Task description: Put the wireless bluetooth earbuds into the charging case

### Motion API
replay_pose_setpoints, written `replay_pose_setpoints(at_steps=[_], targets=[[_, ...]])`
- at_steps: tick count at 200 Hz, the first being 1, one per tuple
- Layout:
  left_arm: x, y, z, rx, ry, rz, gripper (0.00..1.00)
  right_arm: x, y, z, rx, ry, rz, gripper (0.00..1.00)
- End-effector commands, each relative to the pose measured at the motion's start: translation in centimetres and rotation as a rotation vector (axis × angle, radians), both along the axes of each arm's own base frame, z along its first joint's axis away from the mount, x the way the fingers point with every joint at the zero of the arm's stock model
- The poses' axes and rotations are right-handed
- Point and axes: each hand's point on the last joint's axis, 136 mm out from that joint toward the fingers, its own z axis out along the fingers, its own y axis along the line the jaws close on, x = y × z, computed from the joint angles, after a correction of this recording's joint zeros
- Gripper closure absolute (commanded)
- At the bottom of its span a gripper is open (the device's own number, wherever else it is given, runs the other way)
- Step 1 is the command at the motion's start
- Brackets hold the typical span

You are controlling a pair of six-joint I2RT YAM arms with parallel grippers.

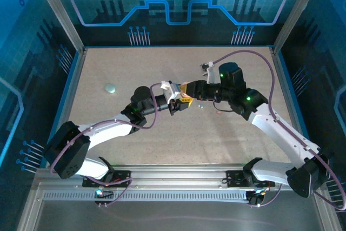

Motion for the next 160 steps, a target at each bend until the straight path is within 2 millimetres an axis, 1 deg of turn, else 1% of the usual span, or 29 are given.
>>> replay_pose_setpoints(at_steps=[1, 41, 99, 139, 160], targets=[[-0.67, -0.24, 5.11, -0.109, -0.122, -0.024, 0.68, -0.32, -0.79, -1.59, -0.086, 0.029, -0.025, 0.76], [-0.64, -0.25, 5.05, -0.107, -0.121, -0.023, 0.68, -0.31, -0.71, -1.46, -0.091, 0.027, -0.023, 0.71], [-0.64, -0.24, 4.81, -0.102, -0.119, -0.022, 0.68, -0.23, -0.84, -1.40, -0.113, 0.029, -0.027, 0.69], [-0.84, -0.30, 4.85, -0.106, -0.112, -0.033, 0.68, -0.21, -0.47, -1.84, -0.139, 0.042, -0.008, 0.72], [-0.87, -0.29, 4.72, -0.107, -0.106, -0.034, 0.68, -0.17, -0.20, -1.76, -0.142, 0.040, 0.001, 0.73]])
